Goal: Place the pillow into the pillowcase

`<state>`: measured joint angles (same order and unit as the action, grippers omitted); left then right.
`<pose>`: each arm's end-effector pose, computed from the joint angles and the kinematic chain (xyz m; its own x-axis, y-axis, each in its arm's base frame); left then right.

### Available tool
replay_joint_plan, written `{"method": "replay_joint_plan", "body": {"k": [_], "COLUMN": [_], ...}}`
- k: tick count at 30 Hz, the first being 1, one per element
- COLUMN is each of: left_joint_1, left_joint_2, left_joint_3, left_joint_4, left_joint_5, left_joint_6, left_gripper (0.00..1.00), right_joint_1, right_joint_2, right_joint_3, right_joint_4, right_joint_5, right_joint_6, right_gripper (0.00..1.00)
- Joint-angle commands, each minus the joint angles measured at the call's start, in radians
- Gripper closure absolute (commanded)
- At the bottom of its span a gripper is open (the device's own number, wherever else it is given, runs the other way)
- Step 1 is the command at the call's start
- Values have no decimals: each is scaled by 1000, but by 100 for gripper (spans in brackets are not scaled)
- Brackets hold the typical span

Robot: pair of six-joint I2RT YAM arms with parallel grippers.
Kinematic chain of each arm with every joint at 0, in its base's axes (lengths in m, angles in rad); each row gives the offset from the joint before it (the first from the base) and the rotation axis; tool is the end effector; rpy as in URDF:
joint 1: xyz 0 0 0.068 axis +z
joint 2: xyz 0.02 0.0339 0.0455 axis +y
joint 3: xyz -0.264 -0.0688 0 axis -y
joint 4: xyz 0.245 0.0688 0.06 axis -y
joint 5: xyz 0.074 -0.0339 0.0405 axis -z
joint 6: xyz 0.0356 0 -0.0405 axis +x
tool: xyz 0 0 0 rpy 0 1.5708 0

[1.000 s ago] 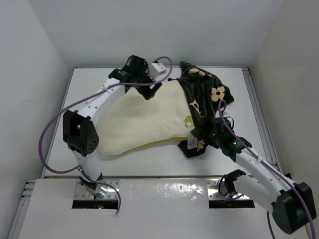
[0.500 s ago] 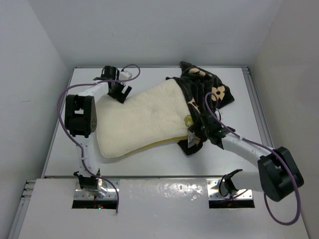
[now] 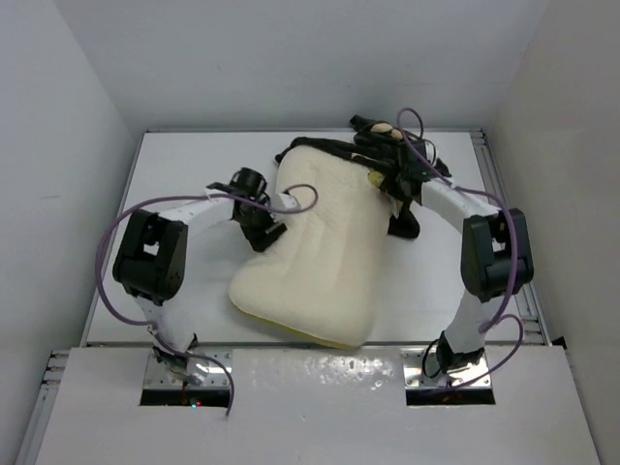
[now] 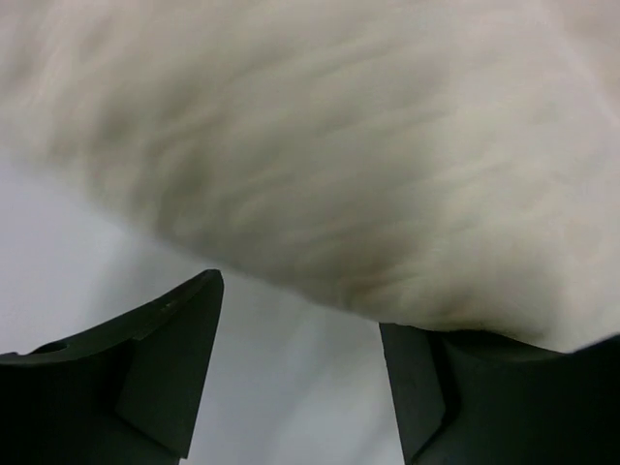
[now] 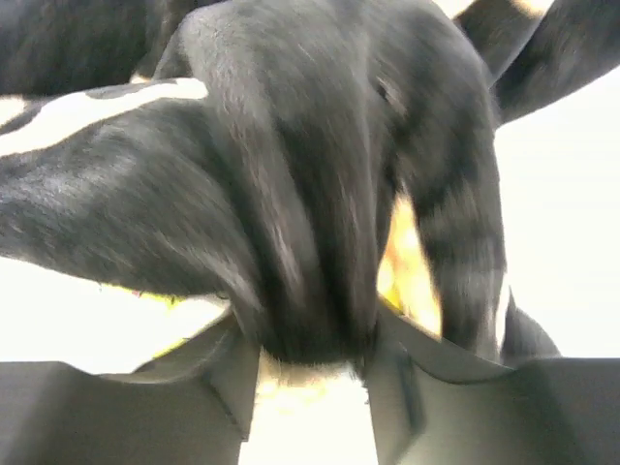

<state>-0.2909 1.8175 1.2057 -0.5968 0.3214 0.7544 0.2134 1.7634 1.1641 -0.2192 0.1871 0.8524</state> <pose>0.3394 -0.1134 0.1771 -0.3930 0.7959 -0.4605 0.8899 0.4552 0.0274 0.3739 0.0742 0.2044 -0.5328 0.6414 -0.5520 0.4820 0.7662 0.4251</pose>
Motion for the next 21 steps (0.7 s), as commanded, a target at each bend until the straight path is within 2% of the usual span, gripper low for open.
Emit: {"method": "replay_joint_plan", "body": {"k": [1, 2, 5, 7, 10, 14, 17, 18, 19, 20, 21], "left_joint_1": [-157, -207, -266, -304, -275, -125, -12, 14, 56, 74, 100], "left_joint_2": [-75, -83, -87, -95, -109, -98, -67, -52, -12, 14, 82], "left_joint_3": [-64, -69, -49, 12, 145, 342, 448, 465, 500, 517, 555], "left_joint_4": [-43, -35, -60, -128, -199, -201, -98, -16, 21, 57, 104], "left_joint_5": [194, 205, 238, 246, 217, 202, 191, 180, 144, 125, 86], "left_joint_6": [-41, -55, -101, -86, -85, -136, -243, -271, -303, -340, -358], "left_gripper": [37, 37, 34, 31, 29, 29, 37, 53, 63, 71, 80], "right_joint_1": [-9, -15, -34, -51, -78, -74, -57, -42, -39, -29, -1], "right_joint_2": [82, 117, 137, 104, 12, -80, -148, -168, -211, -232, -278], "right_joint_3": [190, 221, 302, 304, 248, 198, 154, 116, 94, 69, 18], "right_joint_4": [2, -17, -84, -109, -89, -92, -120, -117, -111, -100, -71], "right_joint_5": [-118, -129, -147, -144, -147, -163, -150, -149, -152, -172, -175], "right_joint_6": [-131, -150, -226, -271, -288, -357, -387, -391, -394, -398, -386], "right_gripper": [54, 31, 1, 1, 1, 1, 1, 2, 14, 30, 59]}}
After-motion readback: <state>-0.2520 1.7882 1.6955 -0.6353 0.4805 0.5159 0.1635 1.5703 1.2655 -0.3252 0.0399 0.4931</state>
